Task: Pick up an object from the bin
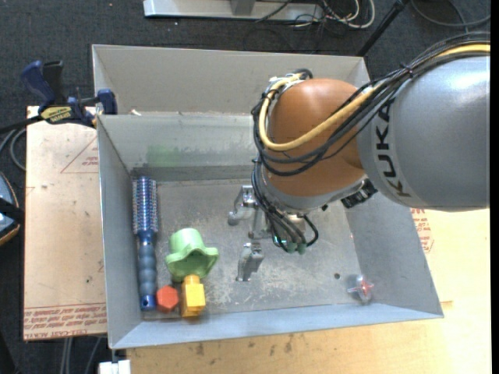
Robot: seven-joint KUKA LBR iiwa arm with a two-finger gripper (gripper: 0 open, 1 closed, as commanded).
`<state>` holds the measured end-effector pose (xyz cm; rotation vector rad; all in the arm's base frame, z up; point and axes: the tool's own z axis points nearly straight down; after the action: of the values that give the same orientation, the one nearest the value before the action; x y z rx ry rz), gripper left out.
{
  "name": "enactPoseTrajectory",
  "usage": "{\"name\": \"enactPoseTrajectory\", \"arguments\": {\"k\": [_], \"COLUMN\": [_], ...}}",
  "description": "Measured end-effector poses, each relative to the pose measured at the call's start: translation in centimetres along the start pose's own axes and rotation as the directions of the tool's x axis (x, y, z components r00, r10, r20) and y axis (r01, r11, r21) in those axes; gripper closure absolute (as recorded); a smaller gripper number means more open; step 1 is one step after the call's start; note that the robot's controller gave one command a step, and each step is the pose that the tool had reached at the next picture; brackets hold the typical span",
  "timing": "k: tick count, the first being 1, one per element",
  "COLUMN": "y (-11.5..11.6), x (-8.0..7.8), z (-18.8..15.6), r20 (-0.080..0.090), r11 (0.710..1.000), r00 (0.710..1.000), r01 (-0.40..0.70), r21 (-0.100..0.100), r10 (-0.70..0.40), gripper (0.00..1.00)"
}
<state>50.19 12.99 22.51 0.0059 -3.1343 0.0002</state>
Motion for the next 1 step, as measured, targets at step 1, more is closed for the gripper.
{"name": "enactPoseTrajectory", "arguments": {"k": [1], "y": [2.65], "x": [-3.3], "z": [15.14], "r20": [0.011], "r11": [0.95], "r00": [0.95], "r01": [-0.311], "r21": [-0.006], "r10": [0.311], "gripper": [0.0]}}
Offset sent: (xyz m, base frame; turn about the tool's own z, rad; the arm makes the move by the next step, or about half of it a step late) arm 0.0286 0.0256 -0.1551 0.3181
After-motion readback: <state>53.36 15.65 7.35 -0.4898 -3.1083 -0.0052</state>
